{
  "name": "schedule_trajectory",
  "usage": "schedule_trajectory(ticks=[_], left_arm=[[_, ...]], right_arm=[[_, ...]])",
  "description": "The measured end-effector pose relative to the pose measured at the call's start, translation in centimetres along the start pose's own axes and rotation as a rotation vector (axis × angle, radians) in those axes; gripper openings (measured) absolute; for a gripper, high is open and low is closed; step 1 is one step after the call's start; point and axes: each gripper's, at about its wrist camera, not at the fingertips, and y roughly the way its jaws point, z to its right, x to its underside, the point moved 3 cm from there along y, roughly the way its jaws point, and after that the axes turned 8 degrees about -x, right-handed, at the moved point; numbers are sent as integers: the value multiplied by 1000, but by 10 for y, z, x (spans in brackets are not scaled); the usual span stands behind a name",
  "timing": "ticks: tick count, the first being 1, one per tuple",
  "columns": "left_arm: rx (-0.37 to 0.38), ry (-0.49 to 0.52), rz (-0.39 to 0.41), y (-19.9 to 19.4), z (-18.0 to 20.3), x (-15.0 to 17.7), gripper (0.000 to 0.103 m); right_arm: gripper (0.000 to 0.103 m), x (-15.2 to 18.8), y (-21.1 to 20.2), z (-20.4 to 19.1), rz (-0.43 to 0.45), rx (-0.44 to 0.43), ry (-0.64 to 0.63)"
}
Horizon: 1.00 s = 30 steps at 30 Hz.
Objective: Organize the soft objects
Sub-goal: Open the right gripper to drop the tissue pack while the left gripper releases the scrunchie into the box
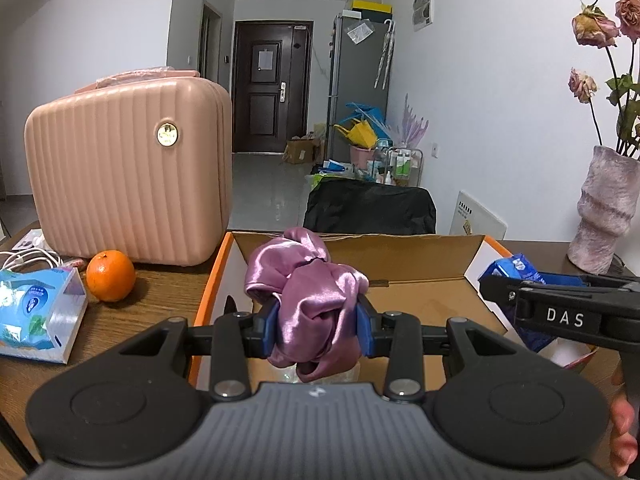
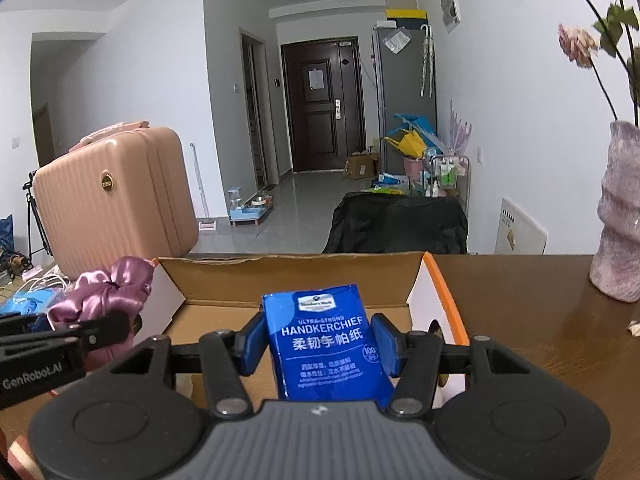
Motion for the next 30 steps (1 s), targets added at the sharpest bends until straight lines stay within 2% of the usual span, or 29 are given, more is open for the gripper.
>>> schedule_trajectory(ticks=[4,8,10,12,14,16,19,30], left_arm=[[5,-1,1,0,-1,1,40],[-7,-5,1,0,-2,0,49],[-17,-16,3,-1,-4,0,58],[-19,-23,17,-3,-5,-1,62],[-35,-24,28,-5,-6,-1,80],[-60,-17,49,-8,-5,-1,86],[-90,-25,63,-10,-5,-2,103],[-94,-41,77,-18,-9,-4,103]], right_arm=[[56,0,3,2,-5,9,3],[80,-2,1,3,15,14,13],[83,-2,-1,5,24,13,19],[88,-2,-2,6,25,18,24],[96,-2,-2,8,22,25,28],[100,-2,-2,9,22,24,33],[101,-2,-4,10,28,23,39],[103,-4,-15,9,61,33,37]])
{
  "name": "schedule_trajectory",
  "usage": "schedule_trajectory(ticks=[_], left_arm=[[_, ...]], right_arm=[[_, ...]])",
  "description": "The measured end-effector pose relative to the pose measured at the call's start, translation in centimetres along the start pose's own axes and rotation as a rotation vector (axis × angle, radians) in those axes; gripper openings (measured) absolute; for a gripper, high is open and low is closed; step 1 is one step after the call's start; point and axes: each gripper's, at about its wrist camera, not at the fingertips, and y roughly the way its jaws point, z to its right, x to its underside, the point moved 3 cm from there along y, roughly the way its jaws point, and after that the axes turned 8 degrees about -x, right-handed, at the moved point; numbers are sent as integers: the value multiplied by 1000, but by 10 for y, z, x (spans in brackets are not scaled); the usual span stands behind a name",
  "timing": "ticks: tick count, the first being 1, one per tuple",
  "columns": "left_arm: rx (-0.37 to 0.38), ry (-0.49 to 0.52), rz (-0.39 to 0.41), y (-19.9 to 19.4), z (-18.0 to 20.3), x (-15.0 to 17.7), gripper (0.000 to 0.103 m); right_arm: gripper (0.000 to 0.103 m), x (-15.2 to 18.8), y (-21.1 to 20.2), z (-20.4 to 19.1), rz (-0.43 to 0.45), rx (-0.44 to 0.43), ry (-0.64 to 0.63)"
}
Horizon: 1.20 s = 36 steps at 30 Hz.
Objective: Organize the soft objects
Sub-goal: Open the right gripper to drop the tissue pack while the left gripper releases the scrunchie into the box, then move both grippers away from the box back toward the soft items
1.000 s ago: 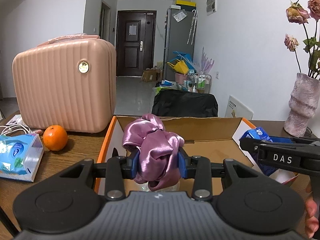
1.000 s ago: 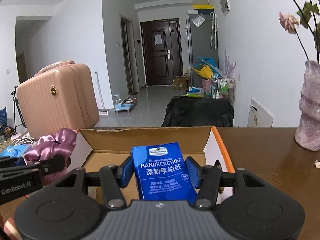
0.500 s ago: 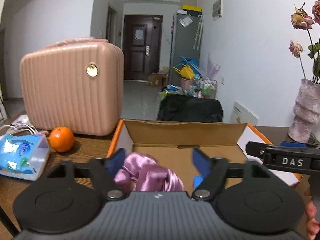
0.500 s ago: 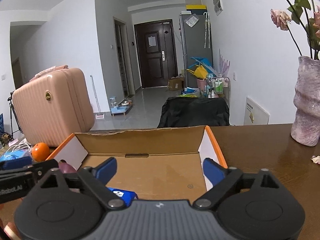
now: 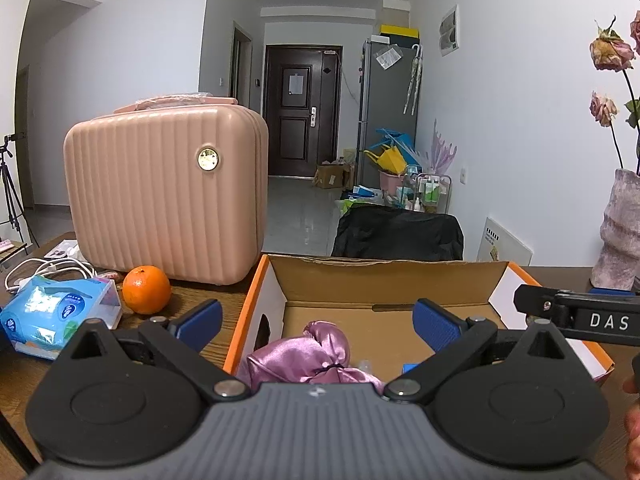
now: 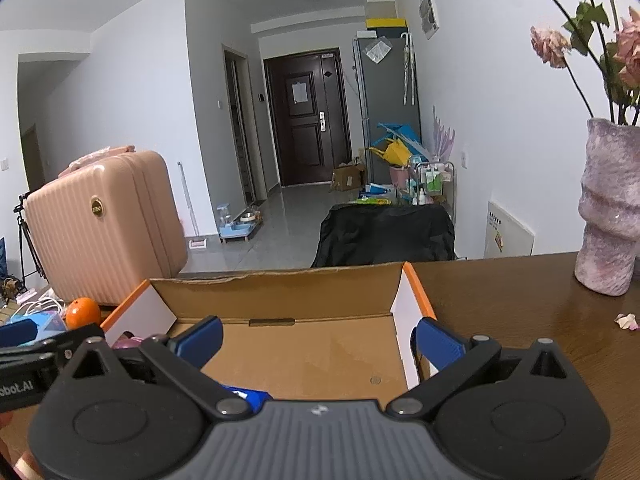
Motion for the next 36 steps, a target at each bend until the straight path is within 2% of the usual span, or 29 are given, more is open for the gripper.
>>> schedule_trajectory(ticks=[7,18,26,36], left_arm=[[5,-27,24,-11,-5,-4,103],[32,-34,74,-47,-20,-5,103],[54,-19,106,-67,-26,-3,103],[71,0,124,-92,-34,7,103]], right_arm=[[103,-6,-15,-3,26,15,-14],[103,-15,-62,-15,116,24,-64],[103,-5,-93,-26,159,61,-120],[103,13,-121,-36,172,25,-168]])
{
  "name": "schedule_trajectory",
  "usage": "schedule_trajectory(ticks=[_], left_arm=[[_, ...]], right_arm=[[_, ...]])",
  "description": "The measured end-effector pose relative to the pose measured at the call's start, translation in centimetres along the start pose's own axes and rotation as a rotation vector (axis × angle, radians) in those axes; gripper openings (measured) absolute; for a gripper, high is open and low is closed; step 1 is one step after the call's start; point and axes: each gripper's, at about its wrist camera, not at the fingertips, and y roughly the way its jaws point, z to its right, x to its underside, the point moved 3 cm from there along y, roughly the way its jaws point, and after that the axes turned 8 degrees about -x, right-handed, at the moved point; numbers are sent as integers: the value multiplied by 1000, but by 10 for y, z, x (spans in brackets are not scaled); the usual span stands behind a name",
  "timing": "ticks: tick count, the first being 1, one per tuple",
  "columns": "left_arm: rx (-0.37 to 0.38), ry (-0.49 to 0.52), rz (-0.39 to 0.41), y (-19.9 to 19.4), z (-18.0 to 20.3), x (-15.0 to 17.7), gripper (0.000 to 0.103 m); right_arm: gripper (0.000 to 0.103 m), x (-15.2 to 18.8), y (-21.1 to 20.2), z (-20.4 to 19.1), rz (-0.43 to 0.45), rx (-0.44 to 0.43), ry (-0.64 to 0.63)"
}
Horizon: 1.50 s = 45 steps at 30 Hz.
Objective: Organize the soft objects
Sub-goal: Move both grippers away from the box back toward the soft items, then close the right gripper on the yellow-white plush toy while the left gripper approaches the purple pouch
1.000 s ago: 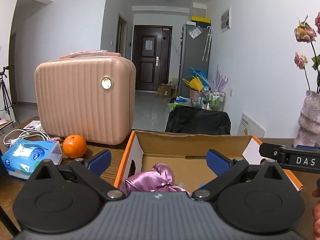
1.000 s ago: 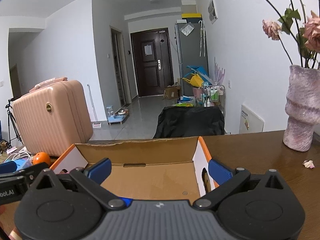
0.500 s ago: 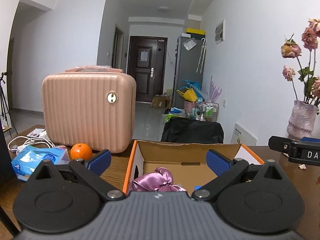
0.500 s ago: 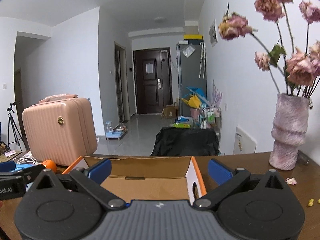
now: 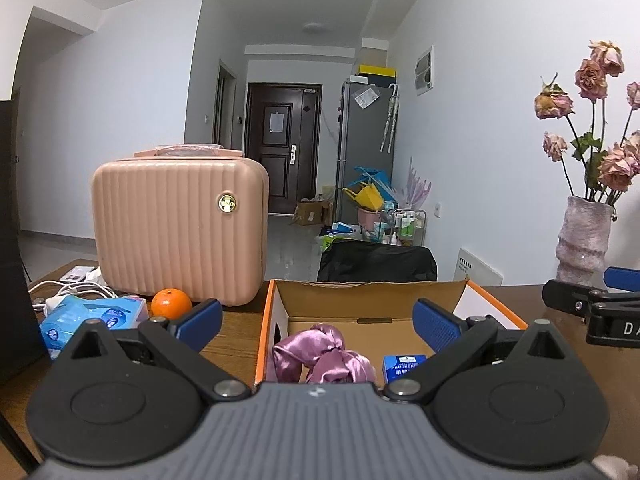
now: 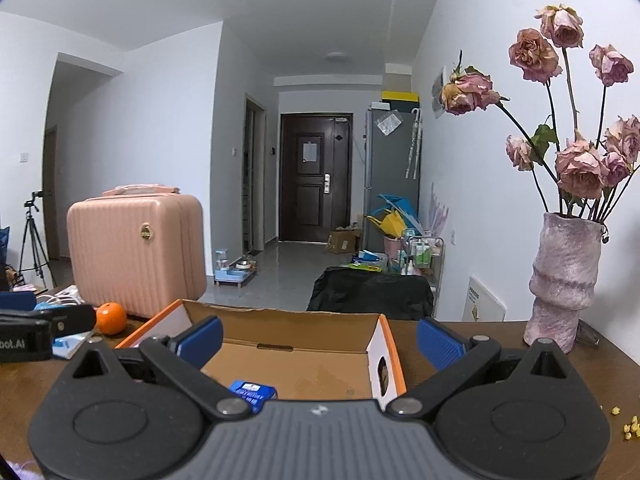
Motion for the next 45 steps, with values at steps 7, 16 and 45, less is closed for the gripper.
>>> schedule_trajectory(ticks=[7,16,45], left_arm=[[3,7,-14,-19,-8,11,103],[14,6,-26,-40,-14,22,103],[91,66,-127,-130,-15,82,103]], right_arm=[[103,11,-18,-4,-17,-29,-1],[103,28,-44,-13,-18,-25,-10],[103,85,-138,-32,-78,10,24]])
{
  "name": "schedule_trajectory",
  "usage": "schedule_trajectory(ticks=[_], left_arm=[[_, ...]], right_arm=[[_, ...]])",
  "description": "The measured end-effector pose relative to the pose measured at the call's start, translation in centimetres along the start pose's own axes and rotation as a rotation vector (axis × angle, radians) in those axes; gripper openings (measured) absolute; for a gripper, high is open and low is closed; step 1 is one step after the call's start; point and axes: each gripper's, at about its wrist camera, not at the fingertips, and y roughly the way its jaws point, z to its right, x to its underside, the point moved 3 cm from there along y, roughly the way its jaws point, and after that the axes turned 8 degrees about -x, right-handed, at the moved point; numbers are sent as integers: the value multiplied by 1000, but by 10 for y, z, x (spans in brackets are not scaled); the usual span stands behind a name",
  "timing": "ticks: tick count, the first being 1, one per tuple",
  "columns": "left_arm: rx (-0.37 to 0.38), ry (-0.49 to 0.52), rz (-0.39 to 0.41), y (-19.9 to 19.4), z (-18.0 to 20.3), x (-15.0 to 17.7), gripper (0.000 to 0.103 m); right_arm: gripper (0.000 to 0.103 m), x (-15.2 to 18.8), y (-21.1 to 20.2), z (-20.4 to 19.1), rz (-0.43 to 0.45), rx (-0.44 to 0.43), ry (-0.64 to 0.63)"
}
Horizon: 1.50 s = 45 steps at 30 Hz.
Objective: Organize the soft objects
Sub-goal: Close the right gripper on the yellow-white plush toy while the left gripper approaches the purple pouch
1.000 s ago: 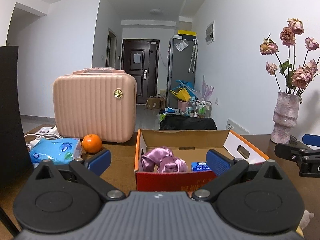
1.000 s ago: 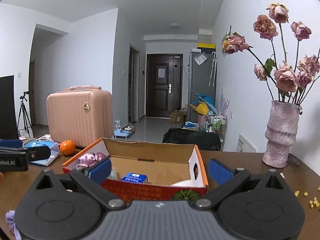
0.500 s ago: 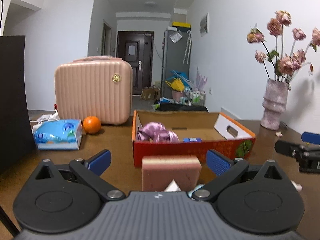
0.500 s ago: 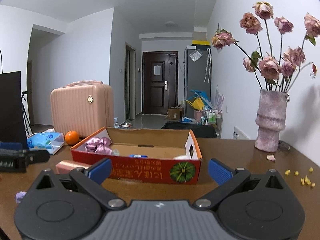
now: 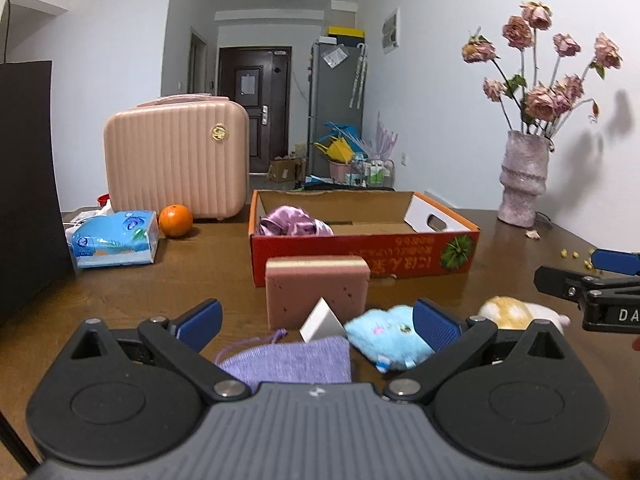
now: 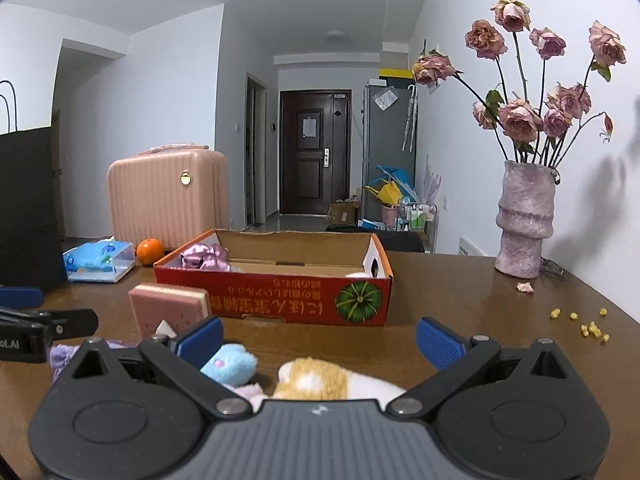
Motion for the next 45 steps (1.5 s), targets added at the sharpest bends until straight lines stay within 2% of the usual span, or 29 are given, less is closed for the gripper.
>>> schedule_trajectory(ticks=[17,28,36,45], left_arm=[[-10,-8,-45,-33,-8,24,103],[-28,-15,-69,-32,-13,29,103],[-45,-25,-93,-27,-16,33,103],[-52,-40,-115,-20,-20,36,103]], right_arm=[[103,14,-28,-13,-49,11,-3],[101,24,-18,-18,-128,12,-3],[82,23,18,-14,-231,34,30],[65,17,54,1,-350,24,168]])
